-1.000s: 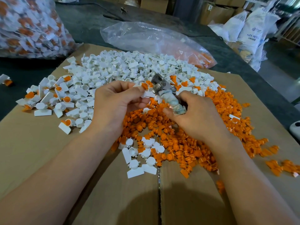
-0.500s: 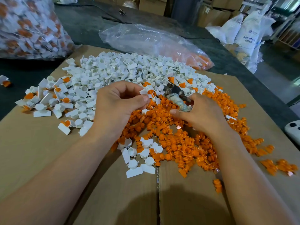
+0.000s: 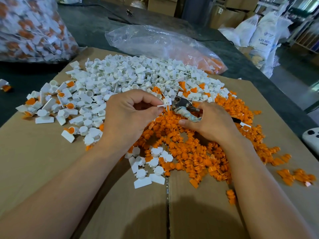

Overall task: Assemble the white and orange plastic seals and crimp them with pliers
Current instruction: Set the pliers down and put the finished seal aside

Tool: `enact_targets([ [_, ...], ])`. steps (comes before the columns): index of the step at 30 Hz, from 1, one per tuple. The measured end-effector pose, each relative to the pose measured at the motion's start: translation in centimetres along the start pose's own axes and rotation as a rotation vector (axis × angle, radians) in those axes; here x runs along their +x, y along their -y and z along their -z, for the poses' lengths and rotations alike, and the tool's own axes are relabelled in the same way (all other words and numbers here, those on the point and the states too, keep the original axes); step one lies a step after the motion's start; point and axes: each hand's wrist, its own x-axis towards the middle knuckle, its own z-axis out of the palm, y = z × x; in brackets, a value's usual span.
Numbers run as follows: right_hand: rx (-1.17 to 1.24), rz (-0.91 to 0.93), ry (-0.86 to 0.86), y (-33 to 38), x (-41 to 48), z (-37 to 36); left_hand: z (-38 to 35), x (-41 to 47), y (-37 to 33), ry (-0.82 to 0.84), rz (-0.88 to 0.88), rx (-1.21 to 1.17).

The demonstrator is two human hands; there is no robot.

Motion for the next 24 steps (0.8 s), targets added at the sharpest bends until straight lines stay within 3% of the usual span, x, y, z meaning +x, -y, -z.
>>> enact_targets([
  [7, 0.032, -0.017, 0.026, 0.2, -0.1, 0.1, -0.1, 0.0, -0.4, -0.004, 0.066, -0.019],
  [11, 0.054, -0.018, 0.03, 0.1, -0.1, 0.2, 0.2, 0.4, -0.8, 0.027, 0.257, -0.218],
  [17, 0.062, -0.006, 0.042, 0.1, -0.1, 0.2, 0.4, 1.1, -0.9, -0.077, 0.585, -0.432],
  [24, 0.063, 0.002, 0.04, 0.2, -0.1, 0.2, 0.6, 1.3, -1.0, -0.1, 0.695, -0.54],
])
